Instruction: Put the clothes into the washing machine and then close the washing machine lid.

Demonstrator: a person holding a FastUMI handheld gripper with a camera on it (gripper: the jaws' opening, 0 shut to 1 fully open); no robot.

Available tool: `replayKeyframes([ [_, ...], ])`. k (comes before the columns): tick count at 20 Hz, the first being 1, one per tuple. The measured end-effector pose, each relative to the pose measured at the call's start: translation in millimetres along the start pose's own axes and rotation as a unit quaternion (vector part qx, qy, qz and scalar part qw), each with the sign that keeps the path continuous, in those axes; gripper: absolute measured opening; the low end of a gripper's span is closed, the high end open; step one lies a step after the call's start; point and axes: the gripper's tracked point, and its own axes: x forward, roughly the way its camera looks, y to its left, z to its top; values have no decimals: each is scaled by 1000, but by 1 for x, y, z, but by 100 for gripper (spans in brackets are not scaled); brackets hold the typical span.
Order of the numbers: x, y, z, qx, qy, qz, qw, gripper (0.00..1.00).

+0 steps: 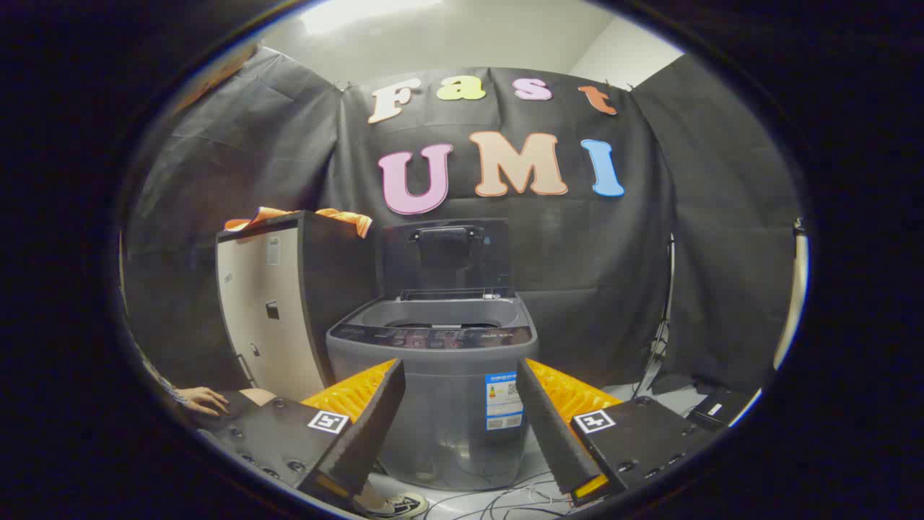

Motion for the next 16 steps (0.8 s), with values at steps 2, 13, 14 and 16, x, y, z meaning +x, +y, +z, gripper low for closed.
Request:
replayKeyframes([
  [2, 0, 0, 1, 3, 1, 0, 1000, 97],
  [13, 0, 3, 3, -11, -6, 0, 1000, 97],
  [14, -1, 3, 4, -13, -6, 0, 1000, 97],
  [16, -1, 3, 3, -11, -7, -1, 1000, 97],
])
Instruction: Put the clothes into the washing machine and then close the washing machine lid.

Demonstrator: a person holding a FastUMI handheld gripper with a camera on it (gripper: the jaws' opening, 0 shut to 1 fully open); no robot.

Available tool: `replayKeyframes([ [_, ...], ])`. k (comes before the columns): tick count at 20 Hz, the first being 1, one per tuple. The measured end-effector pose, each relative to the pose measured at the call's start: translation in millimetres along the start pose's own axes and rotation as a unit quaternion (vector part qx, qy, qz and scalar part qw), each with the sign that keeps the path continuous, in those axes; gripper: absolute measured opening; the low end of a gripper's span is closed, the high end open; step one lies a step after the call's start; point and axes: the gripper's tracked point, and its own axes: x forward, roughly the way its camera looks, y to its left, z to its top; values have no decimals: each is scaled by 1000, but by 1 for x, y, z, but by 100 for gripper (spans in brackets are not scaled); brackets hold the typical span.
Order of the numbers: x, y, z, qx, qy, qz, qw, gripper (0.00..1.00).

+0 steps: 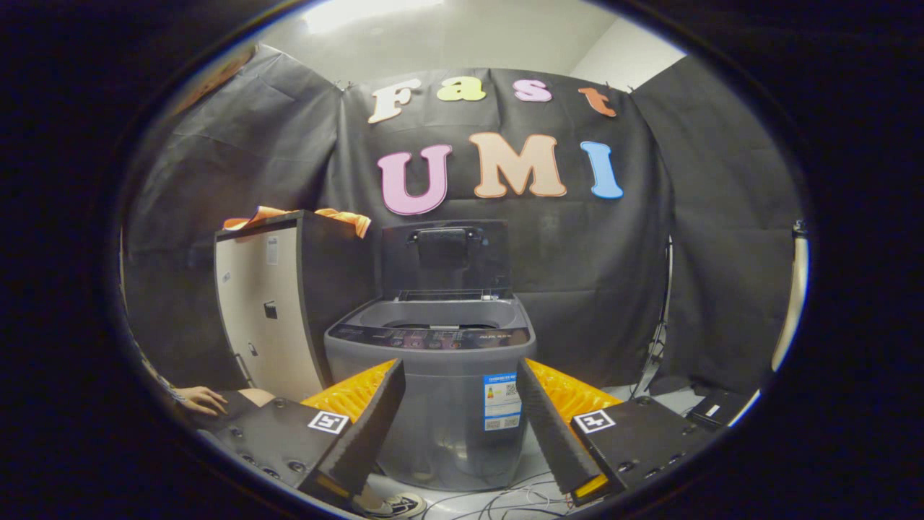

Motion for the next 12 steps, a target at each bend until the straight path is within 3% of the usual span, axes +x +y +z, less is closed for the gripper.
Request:
replayKeyframes([
  [7, 21, 20, 35, 8, -25, 13, 1000, 97],
  [12, 80, 83, 117, -12, -36, 91, 995, 97],
])
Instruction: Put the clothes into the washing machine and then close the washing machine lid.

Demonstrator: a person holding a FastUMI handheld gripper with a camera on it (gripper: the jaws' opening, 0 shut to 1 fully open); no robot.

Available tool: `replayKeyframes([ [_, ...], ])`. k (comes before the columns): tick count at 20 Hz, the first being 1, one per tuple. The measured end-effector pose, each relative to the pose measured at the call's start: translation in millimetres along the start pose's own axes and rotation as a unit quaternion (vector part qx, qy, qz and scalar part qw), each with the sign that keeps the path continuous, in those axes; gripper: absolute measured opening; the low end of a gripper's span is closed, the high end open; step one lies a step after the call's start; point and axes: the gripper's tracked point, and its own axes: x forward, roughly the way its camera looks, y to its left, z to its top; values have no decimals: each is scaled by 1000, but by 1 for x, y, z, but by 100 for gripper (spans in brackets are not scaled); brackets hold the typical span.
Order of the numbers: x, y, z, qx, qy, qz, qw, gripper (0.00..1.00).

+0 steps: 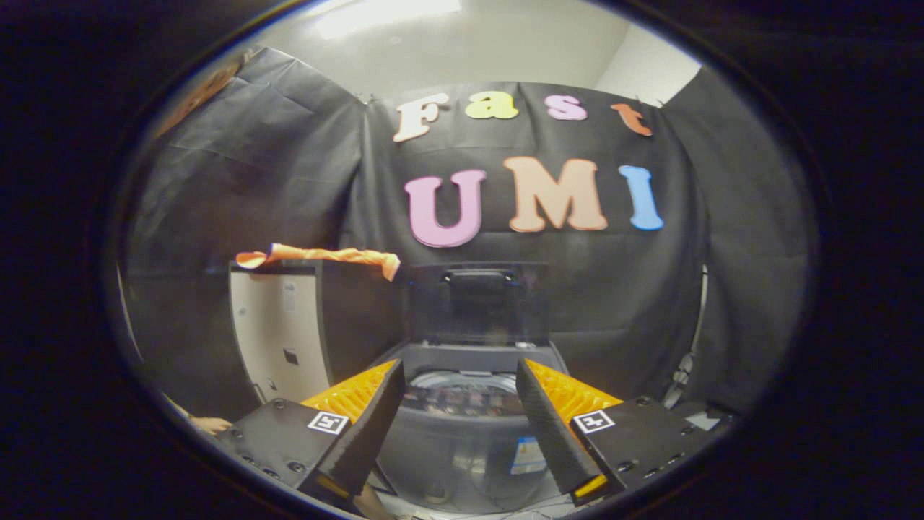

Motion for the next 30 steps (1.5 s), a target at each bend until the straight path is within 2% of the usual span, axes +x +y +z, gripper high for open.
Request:
replayKeyframes([
  [4, 74, 65, 72, -4, -17, 87, 996, 97],
  [9, 160, 153, 143, -4, -19, 180, 984, 97],
  [12, 210, 198, 159, -6, 20, 216, 976, 97],
  [15, 255, 238, 148, -30, 78, 246, 966, 98],
  [21, 313, 297, 88, -61, 194, 289, 935, 98],
  [24, 320, 305, 66, -66, 239, 292, 924, 98],
  [26, 326, 303, 59, -73, 257, 283, 921, 98],
  [29, 320, 296, 41, -79, 310, 278, 906, 98],
  [30, 321, 297, 41, -74, 312, 278, 905, 98],
])
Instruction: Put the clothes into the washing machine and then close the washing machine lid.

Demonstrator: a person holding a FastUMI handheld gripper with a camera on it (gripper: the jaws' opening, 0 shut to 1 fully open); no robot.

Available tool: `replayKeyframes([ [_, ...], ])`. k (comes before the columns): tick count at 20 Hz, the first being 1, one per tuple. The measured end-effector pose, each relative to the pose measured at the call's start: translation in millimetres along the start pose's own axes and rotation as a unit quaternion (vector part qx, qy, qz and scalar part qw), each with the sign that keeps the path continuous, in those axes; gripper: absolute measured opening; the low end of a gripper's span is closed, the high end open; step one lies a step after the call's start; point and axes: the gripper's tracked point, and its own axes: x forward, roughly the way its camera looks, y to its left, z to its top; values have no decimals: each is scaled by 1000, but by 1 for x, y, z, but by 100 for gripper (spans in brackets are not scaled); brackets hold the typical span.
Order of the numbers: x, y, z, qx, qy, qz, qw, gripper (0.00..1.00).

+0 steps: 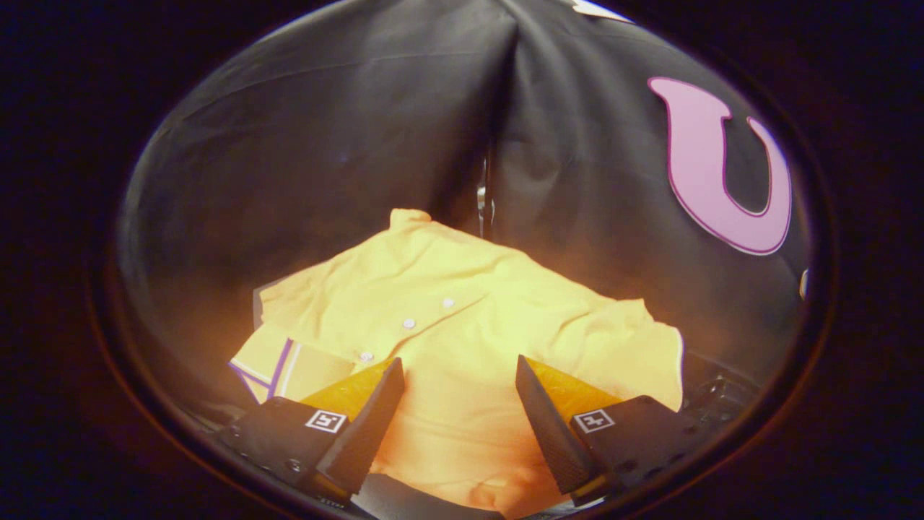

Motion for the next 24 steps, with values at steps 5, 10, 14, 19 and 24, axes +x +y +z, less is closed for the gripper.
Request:
replayKeyframes([
  [5, 1, 1, -1, 3, 5, 2, 1000, 96],
  [10, 5, 5, 9, 10, 7, -1, 1000, 45],
  [14, 5, 3, 9, 18, 6, -12, 1000, 9],
  [19, 2, 0, 14, 21, -17, -22, 999, 9],
  [24, -7, -4, 21, 56, -40, -41, 997, 9],
])
